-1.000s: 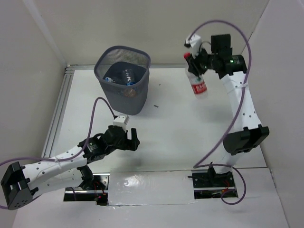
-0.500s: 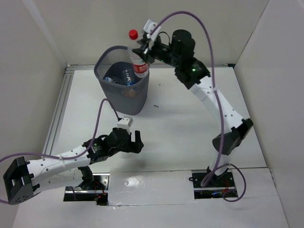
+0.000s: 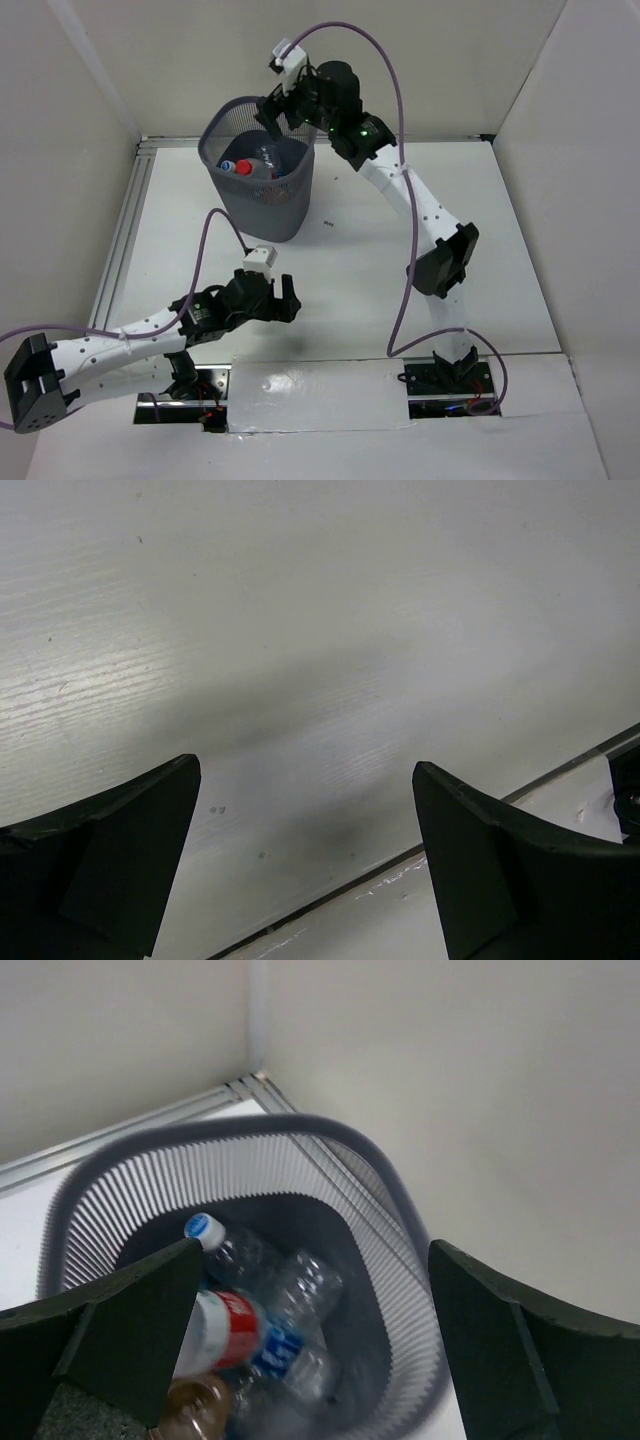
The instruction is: Put the plastic bottles in the bin
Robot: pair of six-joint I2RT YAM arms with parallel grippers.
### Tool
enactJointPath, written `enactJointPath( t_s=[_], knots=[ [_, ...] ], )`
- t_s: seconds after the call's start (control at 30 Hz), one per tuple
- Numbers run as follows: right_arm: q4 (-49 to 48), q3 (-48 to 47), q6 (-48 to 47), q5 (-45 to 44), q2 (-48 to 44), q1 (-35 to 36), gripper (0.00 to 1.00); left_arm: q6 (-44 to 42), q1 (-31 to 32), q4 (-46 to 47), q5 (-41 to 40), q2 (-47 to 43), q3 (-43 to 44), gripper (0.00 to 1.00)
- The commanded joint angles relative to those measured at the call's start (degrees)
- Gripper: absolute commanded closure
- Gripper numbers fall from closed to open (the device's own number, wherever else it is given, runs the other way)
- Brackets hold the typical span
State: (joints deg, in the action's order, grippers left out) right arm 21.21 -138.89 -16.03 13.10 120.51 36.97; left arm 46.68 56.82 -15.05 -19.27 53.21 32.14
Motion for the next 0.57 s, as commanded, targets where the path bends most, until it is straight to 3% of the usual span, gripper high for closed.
enactJointPath(
  t_s=[0.0,0.13,0.33,0.53],
  knots=[
    [6.9,-0.79,5.21,-4.41,-7.37,-5.49,0.0,-1.23,-0.82,0.02,-1.48,-2.06,1.96,0.0],
    [10.51,15.11,9.87,-5.36,-18.88,-15.32,0.0,-5.09,-3.46,0.02,-1.48,-4.51,3.54,0.0],
    [16.58,41.91,9.87,-18.62,-36.73,-17.72,0.0,-9.05,-11.37,-0.68,2.73,-5.66,5.3,0.0],
    [12.38,69.49,12.08,-16.9,-56.92,-23.15,0.0,-11.69,-18.13,-2.26,5.81,-5.66,8.46,0.0]
  ],
)
